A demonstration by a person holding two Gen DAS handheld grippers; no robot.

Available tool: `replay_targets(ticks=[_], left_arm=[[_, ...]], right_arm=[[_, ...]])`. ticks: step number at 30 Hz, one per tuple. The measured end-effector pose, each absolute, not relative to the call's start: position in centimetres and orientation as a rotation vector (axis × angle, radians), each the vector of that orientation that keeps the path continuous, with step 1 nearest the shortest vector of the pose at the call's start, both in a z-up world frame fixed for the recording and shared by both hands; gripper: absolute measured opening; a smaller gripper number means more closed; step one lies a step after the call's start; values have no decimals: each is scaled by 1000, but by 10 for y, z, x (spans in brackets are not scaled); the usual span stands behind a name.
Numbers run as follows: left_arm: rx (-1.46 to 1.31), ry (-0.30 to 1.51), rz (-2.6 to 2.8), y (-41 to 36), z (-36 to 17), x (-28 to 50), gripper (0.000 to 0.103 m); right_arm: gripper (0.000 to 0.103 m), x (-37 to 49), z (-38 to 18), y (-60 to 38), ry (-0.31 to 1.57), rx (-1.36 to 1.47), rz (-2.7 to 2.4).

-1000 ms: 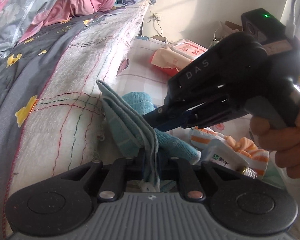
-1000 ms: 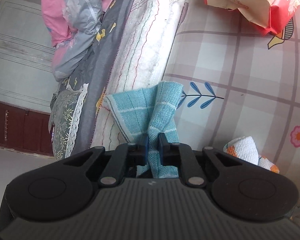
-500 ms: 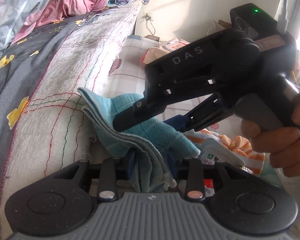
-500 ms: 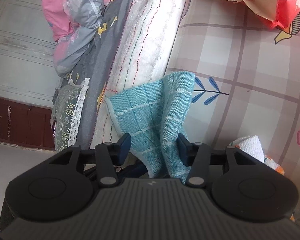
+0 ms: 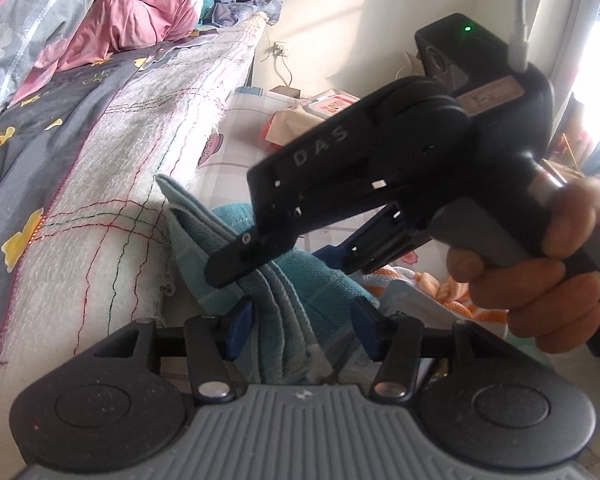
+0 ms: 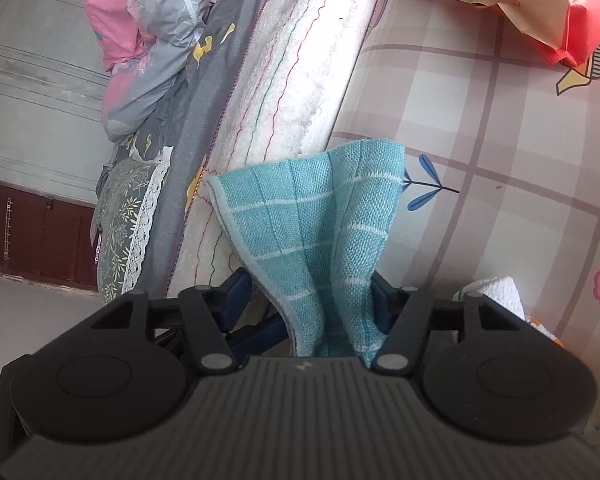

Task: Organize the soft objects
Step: 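Close the right gripper on the blue towel's edge and lift it, then carry the blue towel with the right gripper into the cardboard box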

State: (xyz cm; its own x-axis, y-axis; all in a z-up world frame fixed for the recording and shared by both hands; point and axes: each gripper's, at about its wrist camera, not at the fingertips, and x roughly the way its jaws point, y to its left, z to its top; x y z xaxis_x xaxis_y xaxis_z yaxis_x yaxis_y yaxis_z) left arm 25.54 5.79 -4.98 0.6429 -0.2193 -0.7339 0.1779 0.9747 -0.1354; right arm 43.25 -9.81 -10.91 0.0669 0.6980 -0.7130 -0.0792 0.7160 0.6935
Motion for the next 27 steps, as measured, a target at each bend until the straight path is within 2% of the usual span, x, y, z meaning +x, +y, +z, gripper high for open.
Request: replay_targets(ticks=[2,4,7,10,18,25,27], left_arm=[[-53,836,-229,58,-49,254,55],[-55,834,-230,58,-49,254,55],[-54,830,-229,57,-48,253,55],[-53,833,-223,57,-47,252,55],[-73,771,-218,58,-13,239,55],[-77,691,-298,29,36,212,56],[-69,664,-341,13,48,202,59]], right_arm=[[42,432,-112,-98,1399,558,623],[30,431,-114,-98,1406,532,602],[20,429,-119,-97,1419,520,590],[14,427,-120,-97,1416,524,580],[12,417,-83,-107,1356,554,608],[12,377,-18,-149,1226,625,640],[12,356,2,-170,1183,651,638]])
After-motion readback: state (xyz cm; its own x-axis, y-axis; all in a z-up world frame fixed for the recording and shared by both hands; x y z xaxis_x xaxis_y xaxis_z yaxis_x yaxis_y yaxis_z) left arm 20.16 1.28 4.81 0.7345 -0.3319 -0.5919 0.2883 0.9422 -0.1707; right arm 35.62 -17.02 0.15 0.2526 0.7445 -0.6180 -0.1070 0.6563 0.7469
